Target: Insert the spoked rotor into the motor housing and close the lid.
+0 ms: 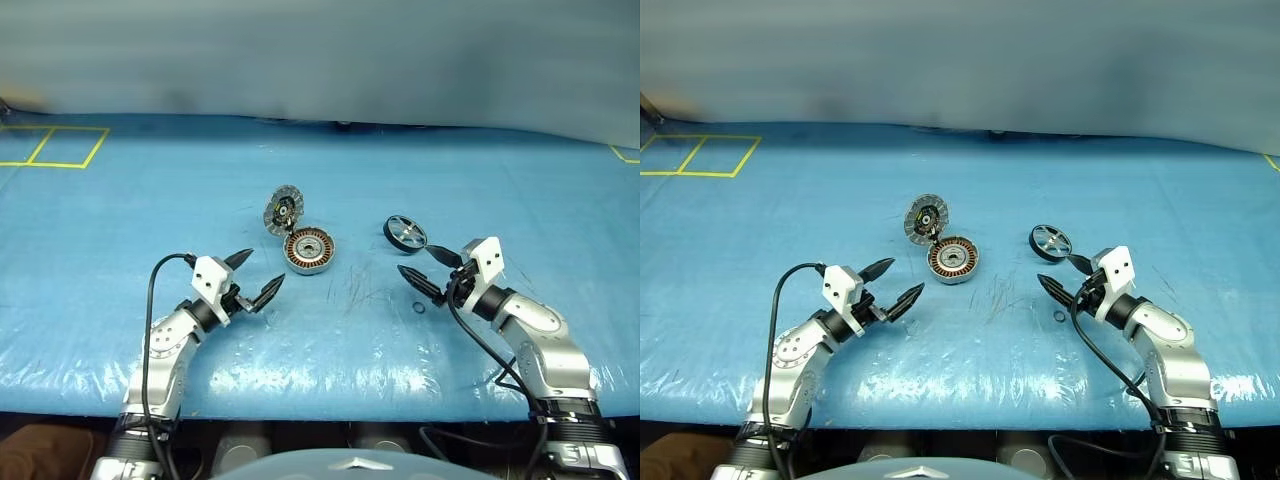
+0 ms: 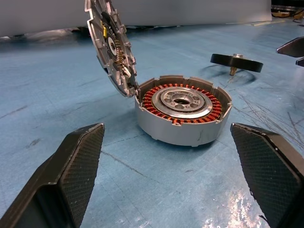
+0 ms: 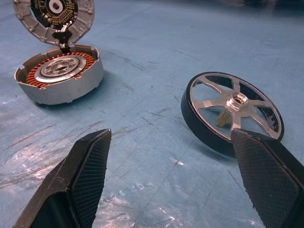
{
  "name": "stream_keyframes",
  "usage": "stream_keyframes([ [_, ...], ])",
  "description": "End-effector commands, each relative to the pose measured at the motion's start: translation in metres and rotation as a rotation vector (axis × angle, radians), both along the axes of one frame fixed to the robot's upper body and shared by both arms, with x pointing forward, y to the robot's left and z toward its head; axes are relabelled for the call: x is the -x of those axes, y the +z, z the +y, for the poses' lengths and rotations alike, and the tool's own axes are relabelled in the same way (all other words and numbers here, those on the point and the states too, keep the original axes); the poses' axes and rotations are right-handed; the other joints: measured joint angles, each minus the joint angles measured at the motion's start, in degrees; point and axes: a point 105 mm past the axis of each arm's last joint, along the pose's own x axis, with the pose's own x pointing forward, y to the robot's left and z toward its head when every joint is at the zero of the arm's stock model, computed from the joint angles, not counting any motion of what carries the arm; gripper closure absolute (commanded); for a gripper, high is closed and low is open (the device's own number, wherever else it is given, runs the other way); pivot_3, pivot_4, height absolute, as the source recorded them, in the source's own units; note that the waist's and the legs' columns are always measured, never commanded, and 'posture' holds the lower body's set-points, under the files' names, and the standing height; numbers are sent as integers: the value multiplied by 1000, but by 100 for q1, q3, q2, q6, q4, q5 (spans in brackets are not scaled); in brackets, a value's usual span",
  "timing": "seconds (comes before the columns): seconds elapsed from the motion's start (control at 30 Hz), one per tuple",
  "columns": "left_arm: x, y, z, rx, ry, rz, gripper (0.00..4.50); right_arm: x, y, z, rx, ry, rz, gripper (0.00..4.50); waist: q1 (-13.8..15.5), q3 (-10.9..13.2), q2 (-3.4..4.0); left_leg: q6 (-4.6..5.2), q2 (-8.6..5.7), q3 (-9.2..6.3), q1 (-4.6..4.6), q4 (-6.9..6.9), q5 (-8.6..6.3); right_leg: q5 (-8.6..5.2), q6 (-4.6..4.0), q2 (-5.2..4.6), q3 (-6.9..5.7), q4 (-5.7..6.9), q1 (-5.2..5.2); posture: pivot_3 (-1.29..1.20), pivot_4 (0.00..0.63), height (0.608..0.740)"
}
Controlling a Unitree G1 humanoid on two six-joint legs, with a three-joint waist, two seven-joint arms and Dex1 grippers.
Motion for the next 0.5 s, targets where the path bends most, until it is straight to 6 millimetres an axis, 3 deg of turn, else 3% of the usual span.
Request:
stream_keyframes([
  [0.03, 0, 12, -4, -5, -25, -45, 0, -3, 10, 3, 1, 12, -48, 308, 0, 0, 0, 0, 0, 0, 0, 0, 0, 0, 0, 0, 0, 0, 0, 0, 150, 740],
  [0.5, 1, 11, -5, -9, -27, -42, 0, -5, 11, 6, 2, 25, -50, 308, 1, 0, 0, 0, 0, 0, 0, 0, 0, 0, 0, 0, 0, 0, 0, 0, 150, 740],
])
